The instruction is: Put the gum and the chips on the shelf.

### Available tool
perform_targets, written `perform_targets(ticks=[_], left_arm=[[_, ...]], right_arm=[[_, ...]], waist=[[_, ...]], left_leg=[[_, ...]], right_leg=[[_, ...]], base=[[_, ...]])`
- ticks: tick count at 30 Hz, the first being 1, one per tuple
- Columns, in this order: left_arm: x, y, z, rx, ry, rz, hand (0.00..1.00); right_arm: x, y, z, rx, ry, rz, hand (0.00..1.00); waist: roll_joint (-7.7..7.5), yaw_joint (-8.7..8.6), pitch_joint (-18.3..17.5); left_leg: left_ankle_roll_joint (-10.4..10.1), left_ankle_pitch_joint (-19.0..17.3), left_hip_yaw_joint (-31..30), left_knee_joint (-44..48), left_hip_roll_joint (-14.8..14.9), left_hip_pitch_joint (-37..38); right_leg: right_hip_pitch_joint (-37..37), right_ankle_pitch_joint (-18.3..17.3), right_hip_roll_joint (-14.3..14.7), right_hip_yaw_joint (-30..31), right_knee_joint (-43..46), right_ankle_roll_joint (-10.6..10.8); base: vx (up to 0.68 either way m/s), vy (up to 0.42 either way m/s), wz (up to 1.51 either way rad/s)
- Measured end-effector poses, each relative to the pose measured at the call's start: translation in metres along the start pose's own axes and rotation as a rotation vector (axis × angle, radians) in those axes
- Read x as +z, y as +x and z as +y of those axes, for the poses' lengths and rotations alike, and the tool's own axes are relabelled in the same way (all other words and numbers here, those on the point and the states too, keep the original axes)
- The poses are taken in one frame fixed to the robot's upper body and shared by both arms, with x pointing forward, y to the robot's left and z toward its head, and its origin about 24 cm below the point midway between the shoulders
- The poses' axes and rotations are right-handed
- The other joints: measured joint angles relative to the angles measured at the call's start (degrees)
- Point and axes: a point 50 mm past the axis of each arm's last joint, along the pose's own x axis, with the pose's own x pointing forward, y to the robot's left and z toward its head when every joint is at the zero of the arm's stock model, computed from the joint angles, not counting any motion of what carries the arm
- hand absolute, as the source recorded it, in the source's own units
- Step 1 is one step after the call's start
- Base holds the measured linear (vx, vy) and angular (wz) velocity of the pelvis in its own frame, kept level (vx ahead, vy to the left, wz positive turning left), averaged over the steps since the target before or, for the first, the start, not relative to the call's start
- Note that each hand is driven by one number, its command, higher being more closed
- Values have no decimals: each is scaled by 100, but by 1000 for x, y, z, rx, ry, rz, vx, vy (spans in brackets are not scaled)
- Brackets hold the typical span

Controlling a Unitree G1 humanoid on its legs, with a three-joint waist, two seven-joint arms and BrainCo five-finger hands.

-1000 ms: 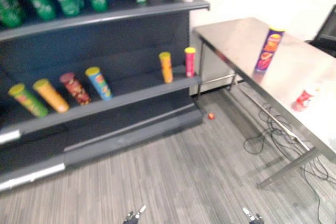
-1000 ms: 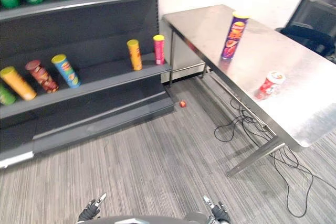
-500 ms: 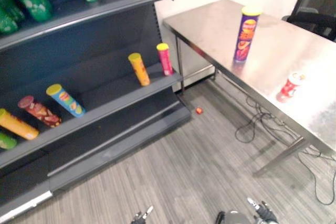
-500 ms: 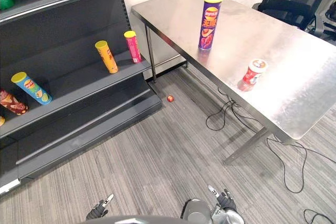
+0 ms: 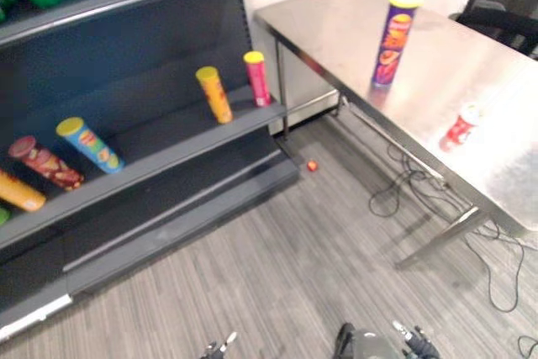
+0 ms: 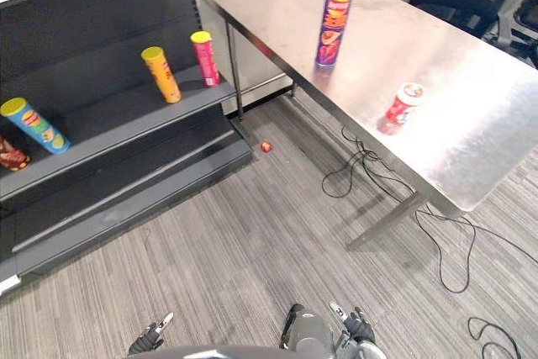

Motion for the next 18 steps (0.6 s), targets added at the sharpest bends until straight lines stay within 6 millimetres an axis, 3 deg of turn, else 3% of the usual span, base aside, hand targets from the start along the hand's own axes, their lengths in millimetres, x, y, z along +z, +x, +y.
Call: perform_targets(ticks=[1,2,4,7,9,13,14,16,17,18], left_arm=[[2,0,0,-1,1,-9,0],[4,1,-3,-8,-9,-19,0],[-1,0,-8,-11,-45,-14,0],[-3,-2,-5,4,-83,-15,0],[-3,-2,-5,7,-92,-24,0],[-4,-3,-4,23,-121,-34,0],[-4,-3,-3,28,-127,-36,0],[-5,-3,-3,32,-136,-34,0],[-8,-4,-4,32,-142,-25,0],[-10,-4,-4,33,-146,-20,0]], right_arm=[[-2,-1,-2,-5,1,6,0],[-3,-2,-7,-22,15,9,0],[-2,-3,-17,-46,17,10,0],[-1,-4,-26,-79,36,5,0],[-4,-7,-32,-102,51,12,0],[-9,-8,-30,-98,56,23,0],[-6,-6,-26,-87,58,13,0],[-4,-6,-26,-86,58,3,0],[-3,-6,-27,-89,56,0,0],[-2,-6,-28,-91,54,-3,0]], waist=[[-15,0,-2],[15,-12,40],[213,21,42],[203,32,55],[190,40,54],[155,63,46],[137,58,37],[120,61,29],[194,66,-5],[227,70,-27]], left_leg=[[-5,-1,22,588,127,-197],[-33,86,33,1867,516,-648],[102,429,-186,3286,943,-1108],[147,233,-762,3896,745,-1592],[183,138,-819,3571,650,-1779],[291,240,-1283,1397,499,-1823],[322,434,-1702,476,419,-1805],[278,779,-2143,-312,286,-1699],[228,1030,-2381,-718,276,-1566],[-15,1354,-2432,-784,293,-1527]], right_leg=[[32,-14,21,89,-22,-22],[129,-4,194,320,-98,-8],[287,-27,493,695,-103,-135],[528,-46,685,1455,-230,-168],[726,-21,696,1793,-415,-119],[1001,14,680,2611,-779,109],[980,10,641,2911,-827,190],[990,-58,540,3217,-816,406],[980,-147,538,3398,-802,565],[993,-199,549,3497,-799,655]], base=[[97,-224,-70],[91,-199,-69],[170,-164,-112],[242,-42,-139],[175,35,-112],[234,202,-106],[273,296,-101],[338,385,-92],[309,401,-85],[294,432,-82]])
